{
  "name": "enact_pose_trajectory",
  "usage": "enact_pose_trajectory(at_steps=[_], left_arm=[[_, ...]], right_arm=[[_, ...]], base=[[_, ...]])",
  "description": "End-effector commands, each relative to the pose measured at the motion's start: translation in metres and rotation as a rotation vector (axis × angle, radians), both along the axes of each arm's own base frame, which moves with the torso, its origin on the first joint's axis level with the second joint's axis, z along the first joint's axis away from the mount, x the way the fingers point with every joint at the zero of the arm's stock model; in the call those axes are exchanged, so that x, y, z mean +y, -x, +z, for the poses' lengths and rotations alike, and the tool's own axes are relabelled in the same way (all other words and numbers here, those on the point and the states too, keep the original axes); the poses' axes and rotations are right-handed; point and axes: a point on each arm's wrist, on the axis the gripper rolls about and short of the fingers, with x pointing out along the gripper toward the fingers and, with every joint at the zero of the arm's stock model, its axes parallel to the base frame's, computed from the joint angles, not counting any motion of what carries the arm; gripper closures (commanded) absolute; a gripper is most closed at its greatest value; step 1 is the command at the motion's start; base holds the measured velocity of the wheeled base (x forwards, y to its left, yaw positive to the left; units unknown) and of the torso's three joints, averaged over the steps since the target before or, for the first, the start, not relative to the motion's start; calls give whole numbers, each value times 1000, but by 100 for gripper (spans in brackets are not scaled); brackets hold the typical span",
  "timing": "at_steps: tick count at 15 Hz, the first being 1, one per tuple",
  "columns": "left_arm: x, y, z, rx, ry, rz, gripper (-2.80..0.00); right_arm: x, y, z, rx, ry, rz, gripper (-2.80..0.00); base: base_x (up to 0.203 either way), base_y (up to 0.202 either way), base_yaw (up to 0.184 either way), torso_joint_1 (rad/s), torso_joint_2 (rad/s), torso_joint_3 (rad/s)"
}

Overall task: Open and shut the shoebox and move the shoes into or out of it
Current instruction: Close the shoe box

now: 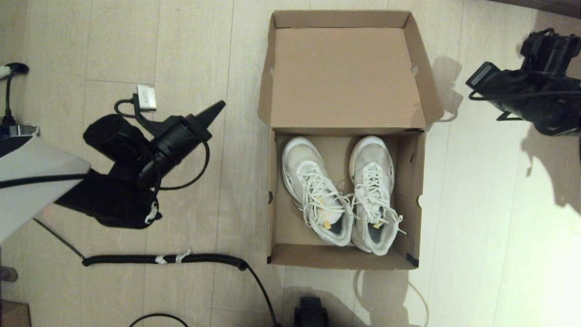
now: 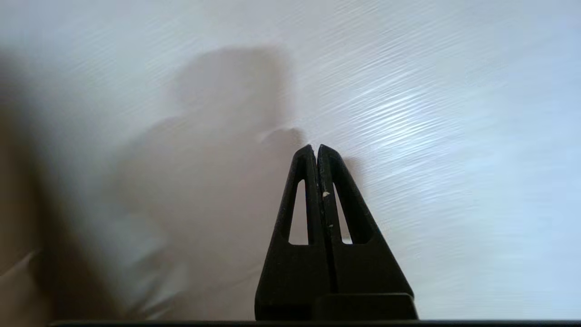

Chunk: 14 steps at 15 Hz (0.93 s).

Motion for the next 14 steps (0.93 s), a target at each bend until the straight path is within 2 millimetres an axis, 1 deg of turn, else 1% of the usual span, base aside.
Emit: enact_pose_trajectory(at_steps=[1, 2, 3, 4, 6, 8, 10, 12, 13, 14], left_arm=[[0, -21, 10, -65, 15, -6, 0], [-1, -29, 15, -76, 19, -12, 0], [-3, -38, 17, -78, 21, -16, 0], [-5, -47, 18, -77, 22, -19, 0], [-9, -64, 17, -63, 21, -23, 0], [-12, -77, 17, -58, 21, -24, 0], [-21, -86, 15, -30, 17, -39, 0], [-30, -88, 16, -26, 16, -58, 0], [-33, -89, 15, -13, 13, -65, 0], [-37, -88, 14, -7, 2, -87, 0]], right_arm=[[6, -11, -9, 105, 5, -167, 0], [16, -14, -15, 152, 26, -181, 0], [24, -13, -14, 155, 26, -153, 0], [30, -13, -15, 169, 26, -83, 0], [36, -13, -21, 223, -6, 95, 0], [37, -9, -15, 206, -72, 333, 0], [22, -4, -5, 143, -93, 556, 0], [-4, 1, 11, 7, -43, 748, 0], [-15, 5, 16, -30, -38, 805, 0], [-24, 7, 19, -38, -71, 835, 0]], base=[[0, 0, 0, 0, 0, 0], [0, 0, 0, 0, 0, 0], [0, 0, 0, 0, 0, 0], [0, 0, 0, 0, 0, 0], [0, 0, 0, 0, 0, 0], [0, 0, 0, 0, 0, 0], [0, 0, 0, 0, 0, 0], [0, 0, 0, 0, 0, 0], [0, 0, 0, 0, 0, 0], [0, 0, 0, 0, 0, 0]])
